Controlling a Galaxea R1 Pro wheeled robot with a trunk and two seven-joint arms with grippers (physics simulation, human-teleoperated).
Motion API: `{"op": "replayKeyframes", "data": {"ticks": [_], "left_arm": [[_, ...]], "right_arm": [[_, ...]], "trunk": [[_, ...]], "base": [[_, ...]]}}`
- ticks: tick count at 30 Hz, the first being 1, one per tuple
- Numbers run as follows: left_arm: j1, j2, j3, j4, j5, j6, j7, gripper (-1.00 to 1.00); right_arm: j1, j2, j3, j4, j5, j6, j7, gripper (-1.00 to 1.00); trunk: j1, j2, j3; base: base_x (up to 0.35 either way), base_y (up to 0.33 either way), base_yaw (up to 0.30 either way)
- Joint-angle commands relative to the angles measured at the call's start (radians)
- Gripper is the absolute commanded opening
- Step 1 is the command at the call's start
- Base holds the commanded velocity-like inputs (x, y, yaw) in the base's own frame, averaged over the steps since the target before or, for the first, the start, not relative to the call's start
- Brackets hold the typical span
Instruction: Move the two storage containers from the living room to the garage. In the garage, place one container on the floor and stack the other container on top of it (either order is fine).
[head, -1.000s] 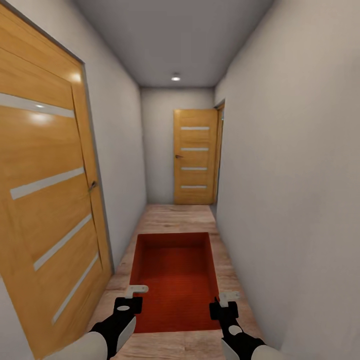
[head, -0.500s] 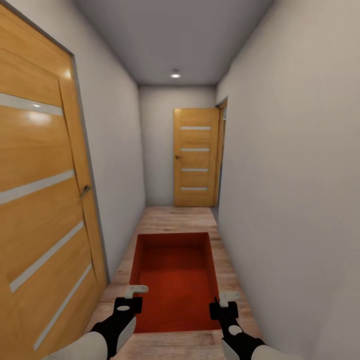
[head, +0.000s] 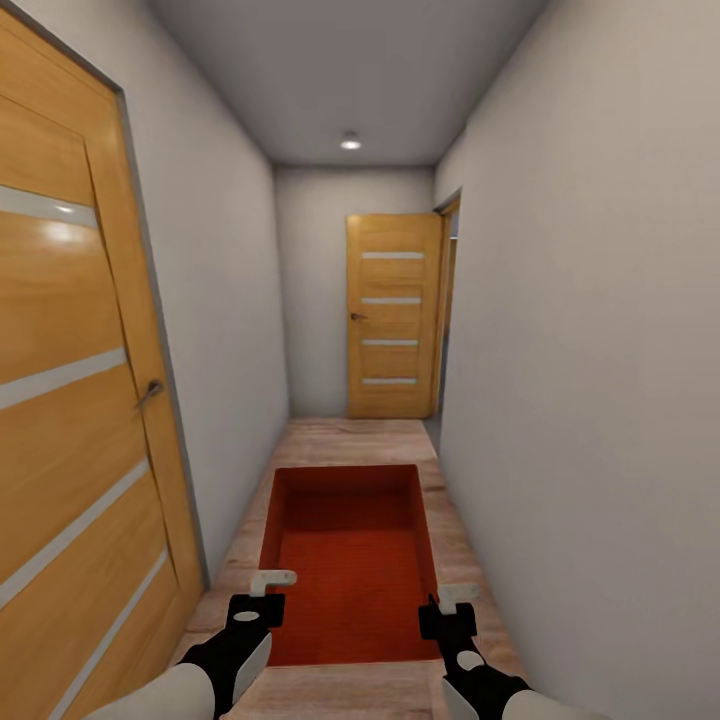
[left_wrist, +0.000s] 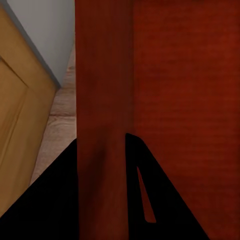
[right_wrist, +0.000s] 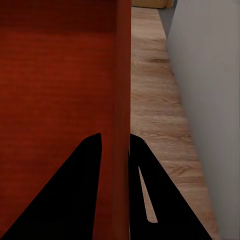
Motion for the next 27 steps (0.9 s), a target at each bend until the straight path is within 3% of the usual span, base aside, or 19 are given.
{"op": "replayKeyframes", "data": {"ticks": [1,27], "left_arm": [[-0.002,-0.004,0.028,-0.013,0.054,0.001,-0.008,-1.0],[-0.002,-0.004,0.026,-0.013,0.054,0.001,-0.007,-1.0]], "right_arm": [[0.0,0.0,0.009,0.0,0.004,0.002,0.006,-1.0],[0.0,-0.001,0.009,0.0,0.003,0.002,0.006,-1.0]], "trunk": [[0.001,-0.001,-0.002],[0.001,-0.001,-0.002]], "base": [[0.321,0.0,0.0],[0.321,0.015,0.0]]}}
